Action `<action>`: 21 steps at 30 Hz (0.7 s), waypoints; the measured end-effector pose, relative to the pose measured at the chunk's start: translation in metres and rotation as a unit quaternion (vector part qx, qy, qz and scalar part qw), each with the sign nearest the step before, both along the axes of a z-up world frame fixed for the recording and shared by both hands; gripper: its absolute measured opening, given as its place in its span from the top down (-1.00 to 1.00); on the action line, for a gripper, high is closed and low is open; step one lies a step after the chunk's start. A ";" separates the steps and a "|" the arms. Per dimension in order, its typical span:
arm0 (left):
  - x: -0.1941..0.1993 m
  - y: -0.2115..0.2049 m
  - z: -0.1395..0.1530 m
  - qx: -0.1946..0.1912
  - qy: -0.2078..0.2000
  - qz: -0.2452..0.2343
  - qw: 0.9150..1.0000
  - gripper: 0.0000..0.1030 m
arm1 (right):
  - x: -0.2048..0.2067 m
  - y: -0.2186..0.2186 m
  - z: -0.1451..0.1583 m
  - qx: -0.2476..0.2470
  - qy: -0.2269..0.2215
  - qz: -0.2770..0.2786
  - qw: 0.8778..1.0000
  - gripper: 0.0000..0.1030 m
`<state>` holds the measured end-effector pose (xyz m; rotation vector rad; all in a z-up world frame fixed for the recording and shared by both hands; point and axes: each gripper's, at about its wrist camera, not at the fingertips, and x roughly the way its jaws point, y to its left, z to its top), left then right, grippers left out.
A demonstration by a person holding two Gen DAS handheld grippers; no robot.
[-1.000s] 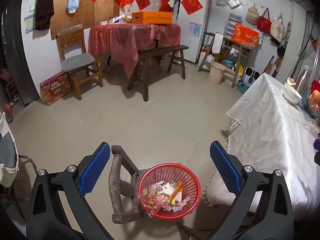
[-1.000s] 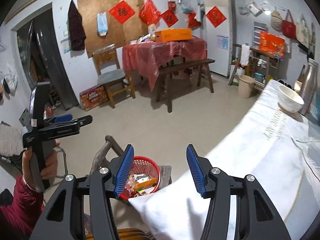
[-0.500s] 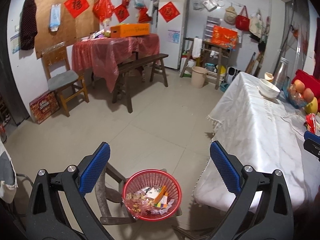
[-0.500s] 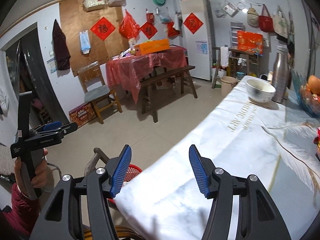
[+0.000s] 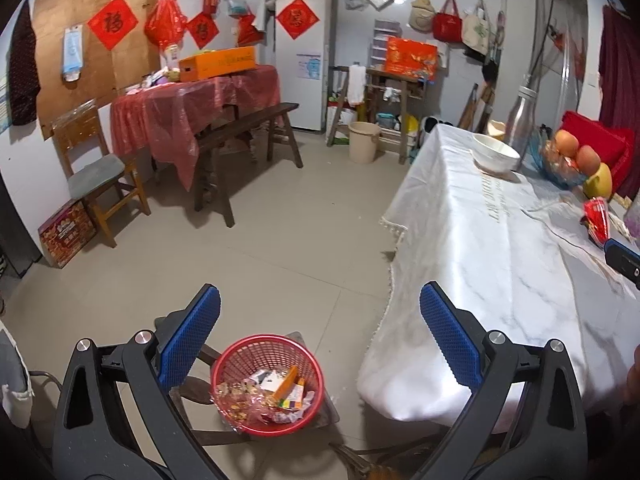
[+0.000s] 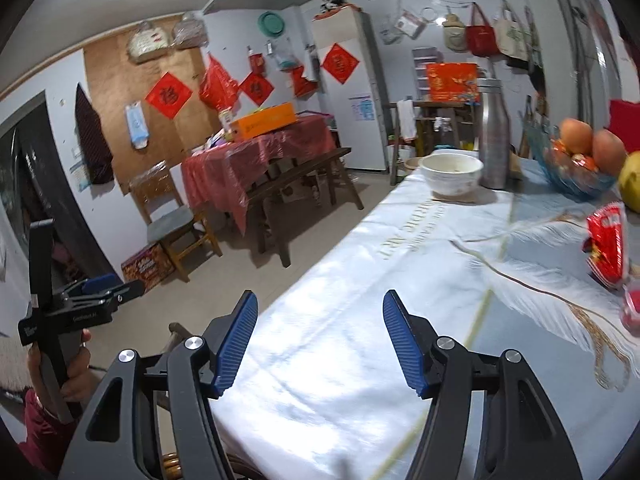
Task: Collect trash
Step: 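Move both open tools back over the table toward the red snack bag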
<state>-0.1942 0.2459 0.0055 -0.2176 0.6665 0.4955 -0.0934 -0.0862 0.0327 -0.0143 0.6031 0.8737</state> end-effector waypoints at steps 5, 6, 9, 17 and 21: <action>0.014 -0.015 -0.003 -0.013 0.006 -0.017 1.000 -0.87 | 0.011 -0.029 -0.004 0.011 0.001 -0.027 1.000 -0.31; 0.018 -0.019 -0.005 -0.017 0.008 -0.022 1.000 -0.87 | 0.014 -0.037 -0.005 0.012 -0.001 -0.036 0.999 -0.32; 0.031 -0.031 -0.008 -0.026 0.012 -0.033 0.999 -0.87 | 0.024 -0.055 -0.008 0.015 0.000 -0.056 0.998 -0.33; 0.072 -0.075 -0.018 -0.026 0.033 -0.082 0.996 -0.87 | 0.057 -0.117 -0.019 0.017 0.000 -0.131 0.991 -0.38; 0.101 -0.099 -0.020 -0.036 0.038 -0.111 0.992 -0.87 | 0.073 -0.148 -0.025 0.021 0.004 -0.166 0.986 -0.51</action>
